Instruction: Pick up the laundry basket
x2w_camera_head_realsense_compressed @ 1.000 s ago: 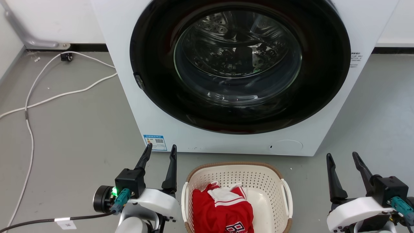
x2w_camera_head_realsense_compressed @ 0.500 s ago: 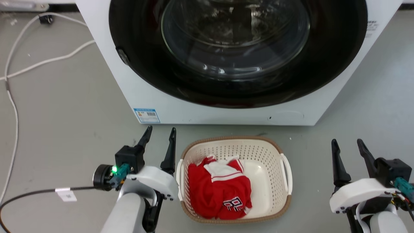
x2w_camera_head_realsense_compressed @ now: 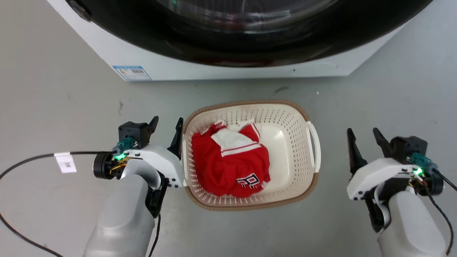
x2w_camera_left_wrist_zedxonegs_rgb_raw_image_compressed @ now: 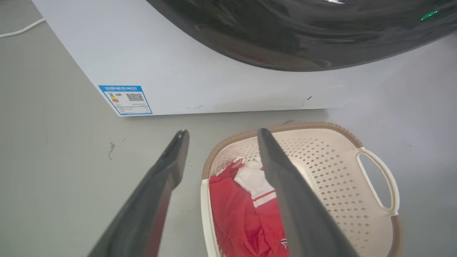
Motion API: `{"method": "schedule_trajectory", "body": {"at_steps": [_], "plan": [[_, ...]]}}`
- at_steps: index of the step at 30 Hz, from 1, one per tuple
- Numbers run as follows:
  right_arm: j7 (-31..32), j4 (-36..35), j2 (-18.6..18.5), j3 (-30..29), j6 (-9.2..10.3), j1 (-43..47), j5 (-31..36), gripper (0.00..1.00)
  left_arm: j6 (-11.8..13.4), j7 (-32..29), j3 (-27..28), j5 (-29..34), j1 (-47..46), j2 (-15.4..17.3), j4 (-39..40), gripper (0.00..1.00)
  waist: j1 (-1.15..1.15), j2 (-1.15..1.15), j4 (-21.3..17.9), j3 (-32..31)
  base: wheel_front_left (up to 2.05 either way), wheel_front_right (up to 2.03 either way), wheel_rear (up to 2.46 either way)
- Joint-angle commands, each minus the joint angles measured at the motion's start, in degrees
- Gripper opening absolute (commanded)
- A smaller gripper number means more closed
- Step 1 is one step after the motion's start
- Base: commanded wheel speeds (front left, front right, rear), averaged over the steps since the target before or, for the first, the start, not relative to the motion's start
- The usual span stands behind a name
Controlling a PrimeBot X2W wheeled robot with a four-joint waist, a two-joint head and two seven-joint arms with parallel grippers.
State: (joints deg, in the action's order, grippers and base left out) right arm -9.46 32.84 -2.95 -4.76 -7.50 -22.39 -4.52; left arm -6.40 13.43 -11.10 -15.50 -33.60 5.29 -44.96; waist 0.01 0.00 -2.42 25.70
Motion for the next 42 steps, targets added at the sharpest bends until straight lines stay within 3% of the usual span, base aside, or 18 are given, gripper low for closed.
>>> {"method": "schedule_trajectory", "body": {"at_steps": [1,10,19,30,40,41,42], "plan": [[-0.11,1.59,0.1,0.58,0.02,-1.97,-0.38,1.0,-0.19,-0.37,-0.1,-0.55,-1.5,0.38,-1.51,1.0,-0.01,0.0,-1.18,4.06,0.0,0.0,0.0],[0.41,15.18,0.07,6.5,0.02,-11.86,-2.96,1.0,-1.01,-4.08,-2.06,-4.17,-8.53,1.33,-12.89,1.0,-0.01,0.0,-1.79,10.95,0.0,0.0,0.0],[1.28,26.52,0.08,15.95,0.02,-19.88,-9.41,1.0,-1.03,-9.51,-6.45,-9.84,-12.01,3.41,-17.89,1.0,-0.01,0.0,-2.6,15.91,0.0,0.0,0.0],[2.95,33.49,0.08,26.34,0.02,-27.13,-17.97,1.0,-1.04,-13.26,-11.92,-15.48,-16.16,7.09,-19.08,1.0,-0.01,0.0,-4.27,21.31,0.0,0.0,0.0],[5.39,36.26,0.07,31.09,0.02,-30.96,-23.7,1.0,-1.01,-17.29,-15.18,-20.0,-20.11,8.28,-20.01,1.0,-0.01,0.0,-4.56,24.31,0.0,0.0,0.0],[5.62,36.31,0.08,31.38,0.02,-31.17,-24.4,0.54,-1.01,-17.98,-15.65,-20.68,-20.38,8.24,-19.7,0.58,-0.01,0.0,-4.51,24.53,0.0,0.0,0.0],[5.91,36.36,0.09,31.78,0.02,-31.53,-24.92,0.34,-1.01,-18.32,-16.1,-21.15,-20.65,8.37,-19.28,0.27,-0.01,0.0,-4.5,24.7,0.0,0.0,0.0]]}}
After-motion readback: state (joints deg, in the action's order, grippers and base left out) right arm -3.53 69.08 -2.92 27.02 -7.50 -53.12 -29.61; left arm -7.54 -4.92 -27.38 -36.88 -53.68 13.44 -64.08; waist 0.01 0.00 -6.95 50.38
